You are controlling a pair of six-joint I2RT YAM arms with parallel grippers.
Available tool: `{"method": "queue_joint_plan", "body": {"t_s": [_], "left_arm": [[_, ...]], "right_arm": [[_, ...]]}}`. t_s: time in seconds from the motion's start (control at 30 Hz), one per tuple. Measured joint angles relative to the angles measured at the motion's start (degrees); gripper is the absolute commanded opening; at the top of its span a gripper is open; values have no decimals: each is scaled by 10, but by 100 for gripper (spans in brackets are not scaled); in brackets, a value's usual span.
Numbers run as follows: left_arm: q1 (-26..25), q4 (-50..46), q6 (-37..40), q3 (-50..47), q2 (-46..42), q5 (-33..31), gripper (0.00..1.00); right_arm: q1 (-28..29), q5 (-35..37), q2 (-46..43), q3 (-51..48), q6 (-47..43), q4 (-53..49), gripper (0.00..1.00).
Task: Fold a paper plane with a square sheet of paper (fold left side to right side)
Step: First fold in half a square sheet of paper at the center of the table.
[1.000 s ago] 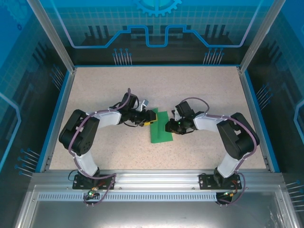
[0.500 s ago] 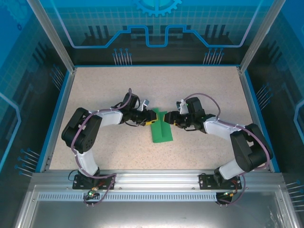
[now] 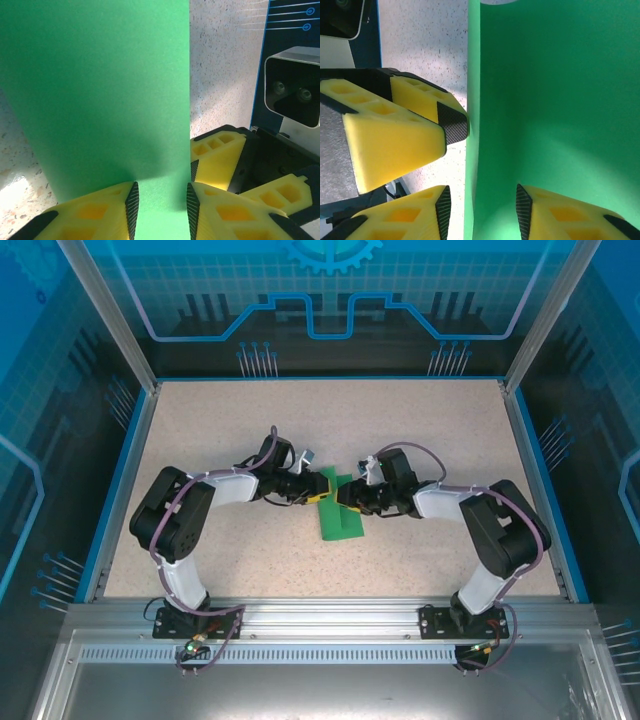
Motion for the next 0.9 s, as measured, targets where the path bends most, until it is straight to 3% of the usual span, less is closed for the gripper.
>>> {"method": "queue_joint_plan", "body": {"t_s": [0.17, 0.27, 0.63, 0.9], "left_arm": [[0, 0, 0, 0, 0, 0, 36], [0, -1, 1, 0, -2, -4, 41], [-2, -68, 20, -10, -86, -80, 53], [-21, -97, 28, -9, -56, -108, 55]], "right_arm": [[2, -4, 9, 9, 0, 2, 8], [2, 1, 9, 17, -9, -13, 0], [-2, 75, 9, 42, -62, -111, 0], [-7, 115, 9, 42, -76, -144, 0]]}}
